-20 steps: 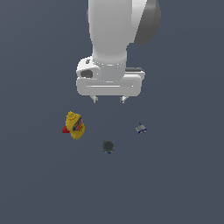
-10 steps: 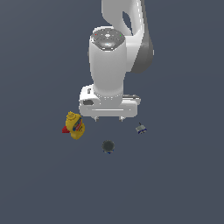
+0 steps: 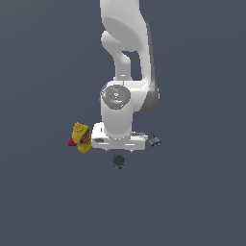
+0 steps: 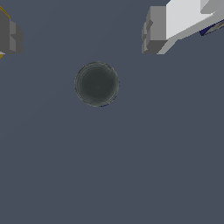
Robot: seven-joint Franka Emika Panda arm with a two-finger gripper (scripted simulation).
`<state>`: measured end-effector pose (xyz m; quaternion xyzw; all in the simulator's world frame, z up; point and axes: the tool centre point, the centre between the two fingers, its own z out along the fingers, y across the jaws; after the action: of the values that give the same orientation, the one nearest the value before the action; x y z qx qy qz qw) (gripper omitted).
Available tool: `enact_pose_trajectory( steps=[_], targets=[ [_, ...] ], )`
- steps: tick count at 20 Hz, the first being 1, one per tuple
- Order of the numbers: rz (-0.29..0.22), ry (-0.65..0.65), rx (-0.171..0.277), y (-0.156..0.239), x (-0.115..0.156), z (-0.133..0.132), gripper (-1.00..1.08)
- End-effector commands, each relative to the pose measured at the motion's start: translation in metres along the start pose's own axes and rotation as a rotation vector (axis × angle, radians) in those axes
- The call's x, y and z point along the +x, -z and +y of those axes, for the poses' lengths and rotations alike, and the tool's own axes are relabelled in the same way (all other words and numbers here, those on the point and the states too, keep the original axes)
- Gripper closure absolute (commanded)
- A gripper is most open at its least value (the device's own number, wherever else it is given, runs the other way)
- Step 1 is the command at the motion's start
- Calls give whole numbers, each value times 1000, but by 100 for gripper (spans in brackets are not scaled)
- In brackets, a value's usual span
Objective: Pick up a designated object from a clutter of objects.
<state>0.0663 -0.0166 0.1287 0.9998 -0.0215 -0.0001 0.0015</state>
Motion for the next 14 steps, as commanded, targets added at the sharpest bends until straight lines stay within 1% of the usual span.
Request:
enact_pose_trajectory(
  steps=[1, 8, 14],
  targets=[
    [1, -6, 1, -21, 3, 1, -92],
    [0, -16, 3, -57, 4, 2, -92],
    [-1, -18, 3, -64, 4, 3, -92]
  ],
)
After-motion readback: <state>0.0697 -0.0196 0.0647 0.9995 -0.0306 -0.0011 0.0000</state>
